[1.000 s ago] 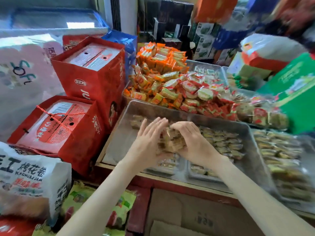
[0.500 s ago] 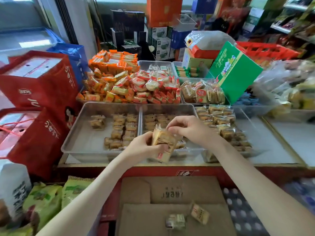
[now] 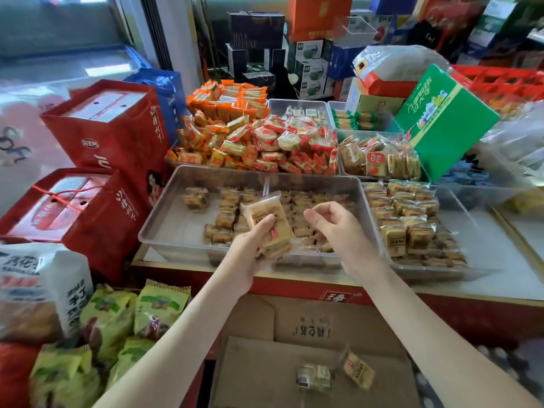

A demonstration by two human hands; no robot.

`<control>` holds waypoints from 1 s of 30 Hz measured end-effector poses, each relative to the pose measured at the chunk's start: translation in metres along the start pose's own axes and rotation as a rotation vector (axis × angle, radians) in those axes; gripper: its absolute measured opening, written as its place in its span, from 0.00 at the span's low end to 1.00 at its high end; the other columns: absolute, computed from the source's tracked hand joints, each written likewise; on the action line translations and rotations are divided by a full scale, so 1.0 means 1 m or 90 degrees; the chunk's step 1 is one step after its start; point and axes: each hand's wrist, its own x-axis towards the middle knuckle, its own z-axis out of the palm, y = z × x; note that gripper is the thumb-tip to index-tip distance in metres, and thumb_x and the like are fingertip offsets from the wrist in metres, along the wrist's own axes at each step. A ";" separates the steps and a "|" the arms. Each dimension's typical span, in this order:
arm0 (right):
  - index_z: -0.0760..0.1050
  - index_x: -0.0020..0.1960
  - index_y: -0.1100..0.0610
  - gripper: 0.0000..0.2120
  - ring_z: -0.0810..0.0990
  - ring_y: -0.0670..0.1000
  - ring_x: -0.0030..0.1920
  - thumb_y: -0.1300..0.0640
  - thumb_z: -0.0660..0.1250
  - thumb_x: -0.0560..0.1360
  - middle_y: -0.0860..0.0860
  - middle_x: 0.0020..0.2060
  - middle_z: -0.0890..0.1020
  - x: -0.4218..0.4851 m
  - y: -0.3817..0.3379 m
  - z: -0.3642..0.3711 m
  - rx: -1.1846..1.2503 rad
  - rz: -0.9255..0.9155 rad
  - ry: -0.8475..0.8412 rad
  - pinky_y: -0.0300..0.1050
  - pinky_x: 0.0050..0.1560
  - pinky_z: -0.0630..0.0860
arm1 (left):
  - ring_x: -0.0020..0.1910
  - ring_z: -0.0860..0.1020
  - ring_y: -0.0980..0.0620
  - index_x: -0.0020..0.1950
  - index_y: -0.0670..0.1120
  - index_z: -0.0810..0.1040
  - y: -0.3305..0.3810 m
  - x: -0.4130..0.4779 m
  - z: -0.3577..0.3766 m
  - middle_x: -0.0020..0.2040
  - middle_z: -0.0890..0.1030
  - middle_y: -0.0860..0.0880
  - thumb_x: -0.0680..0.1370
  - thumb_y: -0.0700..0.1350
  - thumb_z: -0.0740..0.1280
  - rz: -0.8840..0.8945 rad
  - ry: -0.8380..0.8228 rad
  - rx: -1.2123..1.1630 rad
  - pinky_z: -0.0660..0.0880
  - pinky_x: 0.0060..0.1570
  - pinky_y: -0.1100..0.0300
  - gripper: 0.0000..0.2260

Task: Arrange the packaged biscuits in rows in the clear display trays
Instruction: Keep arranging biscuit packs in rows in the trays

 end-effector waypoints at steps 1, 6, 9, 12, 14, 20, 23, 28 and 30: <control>0.75 0.52 0.56 0.10 0.79 0.49 0.40 0.51 0.69 0.76 0.51 0.41 0.82 -0.004 0.002 0.007 0.030 0.026 -0.044 0.42 0.42 0.75 | 0.49 0.83 0.47 0.55 0.45 0.80 0.001 -0.001 0.000 0.51 0.85 0.45 0.73 0.54 0.70 0.010 0.008 -0.068 0.77 0.31 0.65 0.17; 0.76 0.53 0.58 0.06 0.82 0.51 0.41 0.60 0.68 0.77 0.55 0.43 0.83 -0.012 0.004 0.035 0.144 0.039 -0.075 0.44 0.43 0.78 | 0.52 0.83 0.49 0.57 0.44 0.80 0.001 -0.005 0.002 0.53 0.85 0.44 0.67 0.56 0.71 0.058 0.003 -0.127 0.77 0.52 0.58 0.24; 0.75 0.51 0.58 0.04 0.80 0.49 0.40 0.64 0.66 0.78 0.53 0.41 0.83 -0.013 0.006 0.042 0.213 0.040 -0.049 0.41 0.39 0.77 | 0.54 0.83 0.48 0.58 0.44 0.80 -0.002 -0.007 0.001 0.53 0.85 0.44 0.68 0.56 0.71 0.075 -0.003 -0.130 0.77 0.52 0.59 0.23; 0.73 0.51 0.57 0.08 0.79 0.48 0.40 0.69 0.63 0.78 0.51 0.39 0.81 -0.017 0.007 0.043 0.278 0.017 -0.072 0.39 0.39 0.77 | 0.53 0.83 0.49 0.59 0.44 0.79 0.000 -0.009 -0.002 0.53 0.85 0.44 0.69 0.55 0.70 0.088 -0.014 -0.160 0.77 0.55 0.58 0.22; 0.71 0.52 0.57 0.09 0.79 0.48 0.41 0.69 0.63 0.78 0.50 0.37 0.80 -0.019 0.008 0.039 0.279 -0.009 -0.091 0.40 0.40 0.77 | 0.53 0.83 0.48 0.60 0.45 0.79 0.003 -0.010 -0.003 0.54 0.84 0.44 0.71 0.54 0.70 0.102 -0.019 -0.164 0.77 0.54 0.58 0.21; 0.72 0.58 0.49 0.10 0.80 0.47 0.48 0.53 0.67 0.78 0.46 0.44 0.80 -0.021 0.006 0.012 -0.009 -0.038 -0.074 0.44 0.53 0.76 | 0.48 0.83 0.55 0.62 0.46 0.74 0.005 -0.007 0.000 0.53 0.83 0.48 0.72 0.53 0.75 0.201 0.128 0.113 0.77 0.38 0.67 0.22; 0.71 0.61 0.48 0.21 0.79 0.40 0.52 0.41 0.68 0.72 0.43 0.50 0.80 -0.022 -0.003 0.017 -0.037 -0.040 -0.078 0.37 0.52 0.75 | 0.46 0.78 0.60 0.58 0.49 0.68 0.003 -0.014 0.008 0.51 0.78 0.52 0.70 0.53 0.77 0.277 0.136 0.370 0.73 0.34 0.72 0.24; 0.75 0.59 0.51 0.14 0.81 0.47 0.54 0.47 0.69 0.76 0.48 0.51 0.82 -0.019 0.005 0.016 0.007 0.005 -0.046 0.47 0.56 0.79 | 0.47 0.77 0.62 0.56 0.50 0.66 0.002 -0.017 0.014 0.53 0.76 0.53 0.73 0.48 0.76 0.314 -0.037 0.491 0.73 0.39 0.72 0.21; 0.75 0.61 0.56 0.13 0.82 0.52 0.52 0.53 0.66 0.78 0.53 0.51 0.83 -0.016 0.009 0.004 0.160 0.047 -0.124 0.48 0.50 0.81 | 0.45 0.77 0.60 0.57 0.49 0.68 0.008 -0.014 0.007 0.51 0.78 0.52 0.76 0.49 0.71 0.295 -0.059 0.501 0.73 0.39 0.72 0.15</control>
